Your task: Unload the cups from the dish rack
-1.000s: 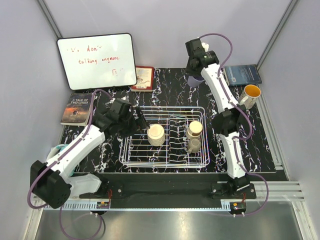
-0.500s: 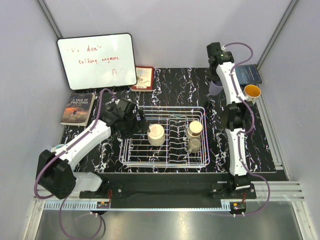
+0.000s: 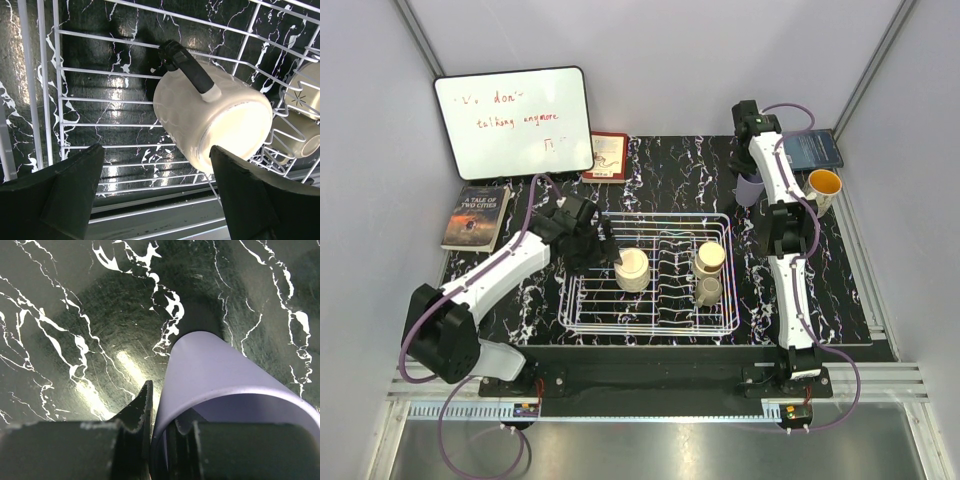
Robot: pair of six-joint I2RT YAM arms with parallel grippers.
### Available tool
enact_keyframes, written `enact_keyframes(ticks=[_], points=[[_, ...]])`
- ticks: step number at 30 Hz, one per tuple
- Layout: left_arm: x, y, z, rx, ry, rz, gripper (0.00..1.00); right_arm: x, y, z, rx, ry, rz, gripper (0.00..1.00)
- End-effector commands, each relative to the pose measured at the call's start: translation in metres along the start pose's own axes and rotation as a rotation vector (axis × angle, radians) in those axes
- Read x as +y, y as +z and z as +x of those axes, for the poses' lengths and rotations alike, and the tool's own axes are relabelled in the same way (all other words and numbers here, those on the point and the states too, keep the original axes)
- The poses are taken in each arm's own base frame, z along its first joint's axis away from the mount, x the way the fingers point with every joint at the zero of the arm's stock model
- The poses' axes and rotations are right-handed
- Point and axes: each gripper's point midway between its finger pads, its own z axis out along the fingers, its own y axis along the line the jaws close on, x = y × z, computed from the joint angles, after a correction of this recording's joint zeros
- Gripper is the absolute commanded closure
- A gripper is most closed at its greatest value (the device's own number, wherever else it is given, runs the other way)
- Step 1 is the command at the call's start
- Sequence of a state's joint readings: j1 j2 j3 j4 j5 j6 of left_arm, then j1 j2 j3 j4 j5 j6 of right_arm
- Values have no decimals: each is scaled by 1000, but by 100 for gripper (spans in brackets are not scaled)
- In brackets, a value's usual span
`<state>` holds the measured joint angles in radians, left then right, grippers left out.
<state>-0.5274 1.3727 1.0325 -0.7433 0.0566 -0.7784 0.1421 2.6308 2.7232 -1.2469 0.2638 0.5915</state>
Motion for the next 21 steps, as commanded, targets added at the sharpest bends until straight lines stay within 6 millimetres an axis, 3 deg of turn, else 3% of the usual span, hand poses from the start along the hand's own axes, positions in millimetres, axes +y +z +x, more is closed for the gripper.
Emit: enact_keyframes(ticks=[1, 4, 11, 17, 21], points=[[-17, -7, -17, -40, 26, 44, 9, 10, 19, 2, 6, 2, -35, 100], [-19, -5, -19, -37, 29, 44, 10, 10, 26, -5, -6, 22, -54, 100], [-18, -5, -22, -45, 46, 36, 10, 29, 17, -29, -62, 98, -155, 100], [-17, -3, -21, -39, 48, 31, 10, 26, 28, -16, -21, 91, -137, 100], [-19, -3, -20, -31, 45, 37, 9, 28, 22, -17, -23, 84, -146, 97]])
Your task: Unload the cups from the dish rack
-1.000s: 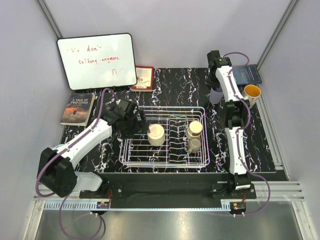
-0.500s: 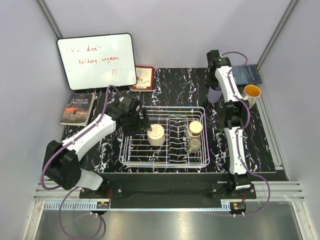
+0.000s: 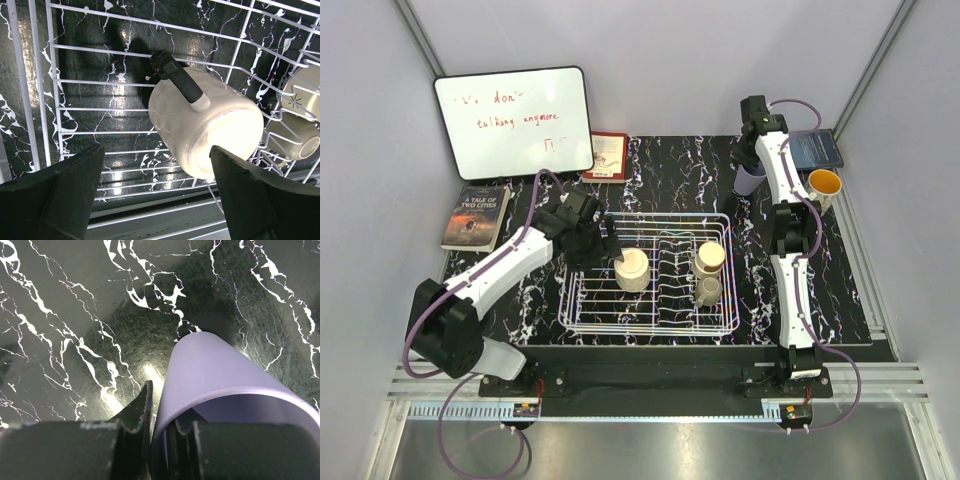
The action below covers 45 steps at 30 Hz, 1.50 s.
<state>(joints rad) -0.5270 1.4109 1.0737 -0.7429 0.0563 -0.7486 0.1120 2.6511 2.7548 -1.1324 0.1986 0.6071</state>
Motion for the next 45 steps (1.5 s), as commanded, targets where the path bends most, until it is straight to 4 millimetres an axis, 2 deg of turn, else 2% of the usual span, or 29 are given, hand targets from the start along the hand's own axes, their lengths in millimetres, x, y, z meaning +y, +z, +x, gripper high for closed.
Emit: enact_keyframes(ticks=[1, 2, 6, 15, 21, 23, 24, 27, 34, 37, 42, 45], points=[[-12, -6, -12, -30, 14, 36, 9, 8, 15, 12, 37, 14, -32, 96], [-11, -5, -11, -26, 13, 33, 9, 9, 13, 12, 35, 8, -34, 99], [-11, -5, -10, -25, 10, 34, 9, 2, -5, 5, -11, -32, 22, 100], [-16, -6, -10, -25, -16, 54, 9, -8, -39, 11, 11, -69, 77, 100], [-16, -9, -8, -26, -23, 61, 9, -14, -44, 20, 47, -87, 93, 100], [-17, -9, -8, -27, -27, 65, 9, -16, -43, 24, 68, -94, 94, 92], [-17, -10, -8, -27, -29, 67, 9, -15, -44, 25, 72, -95, 91, 79], [-18, -12, -7, -30, -26, 70, 9, -12, -50, 23, 63, -98, 75, 64], [-20, -15, -6, -43, -27, 75, 9, 3, -80, -1, -31, -103, 11, 52], [-21, -17, -7, -62, -30, 73, 9, 17, -98, -10, -54, -90, -64, 47], [-25, -22, -10, -91, -19, 74, 9, 42, -144, -31, -137, -85, -193, 39], [-26, -21, -10, -86, -1, 75, 8, 51, -176, -32, -158, -115, -260, 25]])
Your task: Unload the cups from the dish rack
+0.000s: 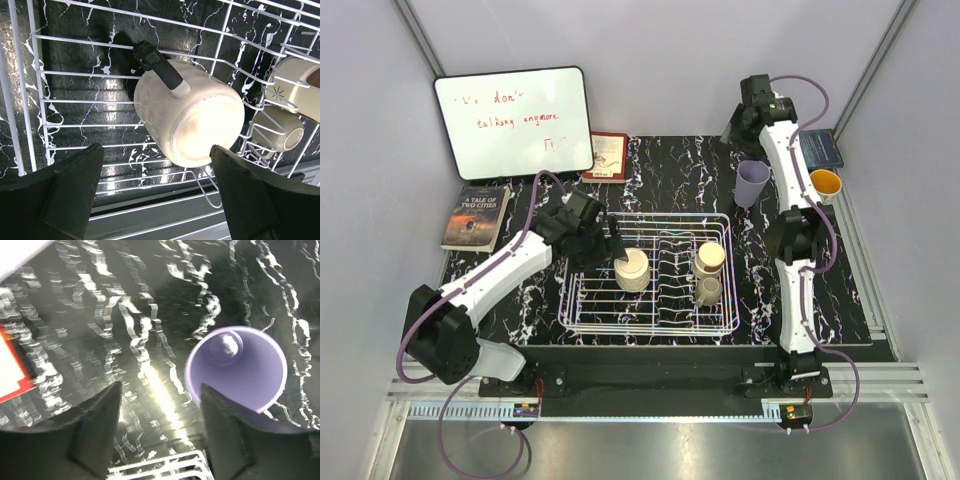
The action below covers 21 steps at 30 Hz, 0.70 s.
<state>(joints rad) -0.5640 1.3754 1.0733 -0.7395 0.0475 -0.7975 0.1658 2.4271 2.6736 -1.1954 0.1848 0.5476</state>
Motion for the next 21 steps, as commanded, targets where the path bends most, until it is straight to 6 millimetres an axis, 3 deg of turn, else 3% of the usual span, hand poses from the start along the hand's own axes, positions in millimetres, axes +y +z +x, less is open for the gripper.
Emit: enact_keyframes(ticks=[1, 2, 3, 4, 5, 6, 7, 8, 9, 10, 11, 12, 13, 14, 18, 21], points=[[-13, -10, -14, -61, 19, 41, 8, 32, -76, -23, -101, -46, -162, 23], [-12, -9, -13, -58, 20, 37, 8, 33, -98, -25, -118, -56, -184, 20], [-12, -8, -14, -59, 20, 36, 9, 34, -107, -20, -114, -75, -193, 19], [-12, -8, -13, -58, 23, 35, 9, 28, -102, -3, -75, -108, -164, 19], [-11, -7, -13, -56, 25, 33, 9, 27, -127, -7, -111, -112, -184, 19], [-10, -8, -14, -62, 27, 29, 9, 29, -135, 3, -108, -137, -190, 20], [-10, -8, -15, -67, 32, 26, 9, 17, -125, 24, -65, -170, -146, 22], [-8, -8, -15, -72, 33, 21, 9, 17, -152, 20, -124, -166, -177, 26], [-8, -8, -16, -75, 39, 18, 9, 13, -159, 25, -137, -171, -178, 43], [-8, -8, -16, -78, 45, 19, 9, 2, -146, 53, -87, -185, -143, 53], [-5, -7, -20, -95, 49, -2, 9, 1, -173, 46, -156, -157, -198, 72], [-5, -7, -21, -100, 53, -6, 9, -7, -178, 53, -161, -143, -197, 89], [-7, -8, -23, -107, 62, -3, 9, -22, -167, 74, -122, -140, -165, 100], [-8, -8, -23, -110, 73, -4, 9, -26, -189, 72, -169, -126, -212, 100], [-17, -12, -27, -159, 156, -4, 8, -45, -216, 104, -159, -146, -299, 91], [-28, -13, -27, -188, 240, -8, 6, -52, -240, 127, -151, -165, -409, 64]])
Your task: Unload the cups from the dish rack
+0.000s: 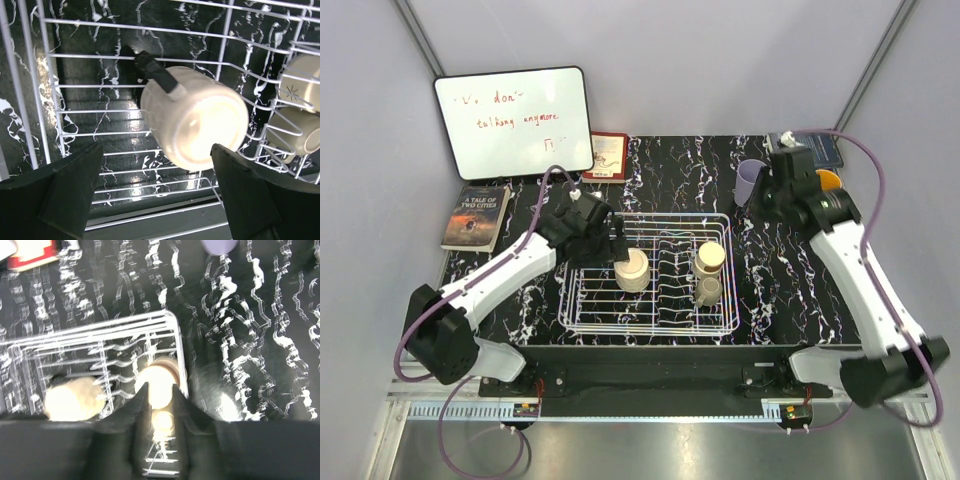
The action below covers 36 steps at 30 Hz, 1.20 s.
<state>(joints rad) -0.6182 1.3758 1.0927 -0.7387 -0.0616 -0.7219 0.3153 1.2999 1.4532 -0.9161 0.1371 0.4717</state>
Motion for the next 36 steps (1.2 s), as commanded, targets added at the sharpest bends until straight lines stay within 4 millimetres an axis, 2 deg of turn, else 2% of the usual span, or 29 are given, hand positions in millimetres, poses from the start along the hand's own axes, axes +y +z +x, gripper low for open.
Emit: enact_keyframes(ticks=[1, 2, 4, 6, 10, 16, 29, 30, 33, 34, 36], points=[[-27, -11, -25, -123, 132, 34, 5, 20, -43, 13, -66, -18, -234, 56], [-33, -10, -24, -124, 151, 38, 5, 21, -49, 17, -67, -18, -257, 44], [-39, -10, -23, -126, 168, 43, 4, 21, -62, 29, -67, -18, -307, 37], [-47, -8, -19, -126, 178, 47, 4, 17, -67, 37, -68, -16, -315, 32], [-56, 3, -10, -101, 173, 32, 2, 9, -75, 50, -61, -18, -318, 30], [-48, 20, 1, -80, 132, -37, 1, 3, -81, 61, -42, -26, -318, 27], [-48, 56, 10, -12, 152, -87, 3, 0, -79, 81, 8, -10, -332, 27], [-49, 56, 11, -11, 150, -84, 5, 0, -81, 81, 6, -10, -333, 27], [-52, 48, 9, -32, 157, -61, 22, -2, -83, 80, -5, -11, -328, 27], [-55, 40, 5, -51, 160, -42, 39, -2, -84, 81, -4, -9, -328, 27], [-57, 27, 0, -77, 168, -15, 57, -3, -85, 82, -6, -8, -329, 27]])
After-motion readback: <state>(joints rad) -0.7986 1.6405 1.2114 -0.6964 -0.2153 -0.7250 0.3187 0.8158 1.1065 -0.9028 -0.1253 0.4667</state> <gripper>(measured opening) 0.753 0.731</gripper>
